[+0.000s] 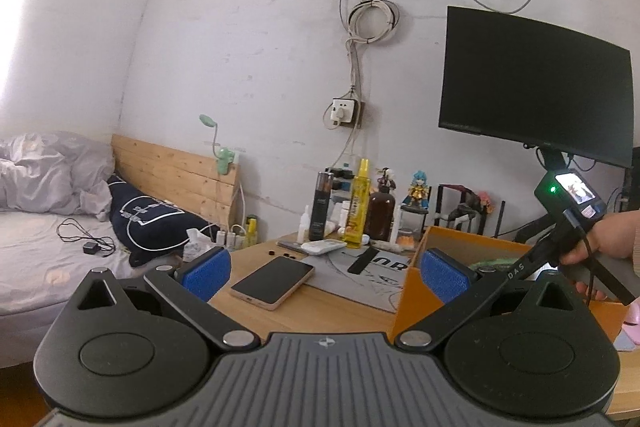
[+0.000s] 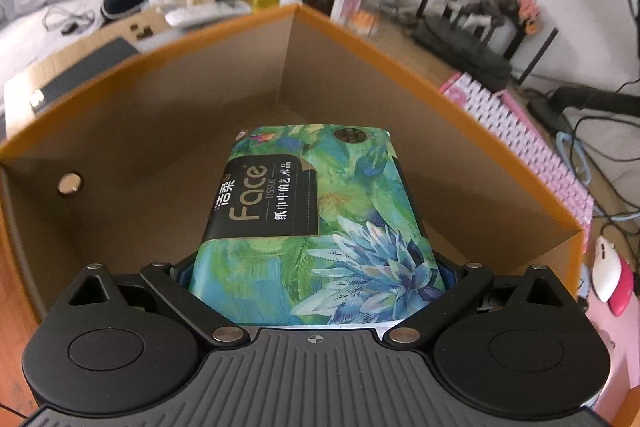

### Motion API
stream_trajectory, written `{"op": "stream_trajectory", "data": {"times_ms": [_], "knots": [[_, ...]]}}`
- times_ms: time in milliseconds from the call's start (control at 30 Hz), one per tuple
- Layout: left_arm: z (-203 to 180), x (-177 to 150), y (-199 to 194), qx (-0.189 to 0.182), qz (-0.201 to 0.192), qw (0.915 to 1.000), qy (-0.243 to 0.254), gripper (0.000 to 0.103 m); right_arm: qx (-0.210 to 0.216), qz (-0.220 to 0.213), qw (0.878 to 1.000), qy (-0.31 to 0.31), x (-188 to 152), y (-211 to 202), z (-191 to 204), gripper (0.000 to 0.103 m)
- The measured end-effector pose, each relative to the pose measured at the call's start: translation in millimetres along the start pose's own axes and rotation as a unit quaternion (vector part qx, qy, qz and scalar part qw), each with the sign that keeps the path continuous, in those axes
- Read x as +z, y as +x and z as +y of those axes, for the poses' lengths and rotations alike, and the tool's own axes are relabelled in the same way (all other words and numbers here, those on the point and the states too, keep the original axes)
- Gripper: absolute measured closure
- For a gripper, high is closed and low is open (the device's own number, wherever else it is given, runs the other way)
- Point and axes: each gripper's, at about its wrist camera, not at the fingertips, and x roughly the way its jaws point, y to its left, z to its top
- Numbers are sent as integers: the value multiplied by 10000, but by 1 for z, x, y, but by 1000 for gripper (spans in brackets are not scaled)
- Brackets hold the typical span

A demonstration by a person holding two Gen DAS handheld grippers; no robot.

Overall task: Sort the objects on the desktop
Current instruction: 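Lift the tissue pack with the right gripper over the orange box, then open the right gripper to drop the tissue pack into the box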

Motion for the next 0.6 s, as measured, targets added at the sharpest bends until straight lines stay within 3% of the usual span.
{"op": "stream_trajectory", "data": {"times_ms": [300,600], "knots": [[5,-1,2,150,47,9999,-38,0,100,424,9990,76,-1,23,-2,2],[4,-1,7,116,104,9999,-37,0,-36,-33,9999,160,-1,-5,-2,0]]}}
